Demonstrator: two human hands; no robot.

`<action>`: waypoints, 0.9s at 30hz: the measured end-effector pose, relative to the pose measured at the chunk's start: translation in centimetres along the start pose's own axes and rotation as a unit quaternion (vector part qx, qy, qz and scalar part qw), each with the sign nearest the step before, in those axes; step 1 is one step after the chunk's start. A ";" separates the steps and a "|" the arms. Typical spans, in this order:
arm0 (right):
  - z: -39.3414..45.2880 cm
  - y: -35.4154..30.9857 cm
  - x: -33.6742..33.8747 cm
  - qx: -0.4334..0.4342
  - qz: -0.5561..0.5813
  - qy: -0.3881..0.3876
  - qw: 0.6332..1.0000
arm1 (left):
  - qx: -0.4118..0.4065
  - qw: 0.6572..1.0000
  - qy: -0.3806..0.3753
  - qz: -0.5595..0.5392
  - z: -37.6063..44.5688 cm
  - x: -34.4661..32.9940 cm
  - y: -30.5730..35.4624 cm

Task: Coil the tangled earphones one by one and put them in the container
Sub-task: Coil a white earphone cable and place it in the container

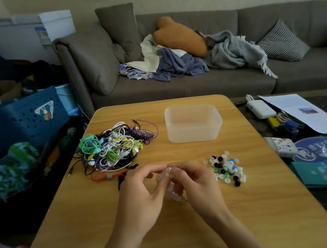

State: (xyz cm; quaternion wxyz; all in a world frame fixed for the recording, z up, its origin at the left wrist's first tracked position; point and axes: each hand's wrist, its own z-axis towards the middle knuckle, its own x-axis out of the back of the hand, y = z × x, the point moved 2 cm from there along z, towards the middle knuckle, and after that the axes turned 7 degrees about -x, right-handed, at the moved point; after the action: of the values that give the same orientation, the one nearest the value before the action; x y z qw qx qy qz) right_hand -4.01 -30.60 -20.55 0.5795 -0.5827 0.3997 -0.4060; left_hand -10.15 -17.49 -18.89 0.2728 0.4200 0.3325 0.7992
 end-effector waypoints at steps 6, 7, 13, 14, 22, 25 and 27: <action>0.4 0.2 0.1 -0.034 0.004 -0.017 0.999 | 0.049 0.999 -0.010 -0.017 0.2 -0.4 -0.2; 0.4 0.4 0.3 -0.041 0.014 -0.012 0.999 | 0.048 0.999 -0.001 -0.012 0.1 -0.5 -0.2; 0.6 0.3 0.7 -0.023 0.057 -0.056 0.997 | 0.139 0.982 0.029 -0.129 0.3 -1.0 -0.5; 0.6 0.3 0.8 -0.021 0.053 -0.055 0.997 | 0.173 0.968 0.030 -0.177 0.2 -1.2 -0.5; 0.9 -0.9 1.9 0.060 -0.028 -0.066 0.996 | 0.323 0.830 -0.016 -0.455 0.1 -1.7 0.5; 2.1 -1.1 3.7 0.052 -0.085 -0.003 0.995 | 0.316 0.832 0.004 -0.456 0.1 -1.5 0.5; 3.4 -0.6 5.5 0.074 -0.211 0.123 0.967 | 0.315 0.830 0.006 -0.461 -0.1 -1.5 0.7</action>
State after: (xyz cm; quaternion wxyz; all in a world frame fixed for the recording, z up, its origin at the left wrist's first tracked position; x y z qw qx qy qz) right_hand 1.13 -34.58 -19.88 0.4685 -0.5545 0.3046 -0.6166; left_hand -9.61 -19.04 -19.08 0.4599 0.2762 0.7230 0.4352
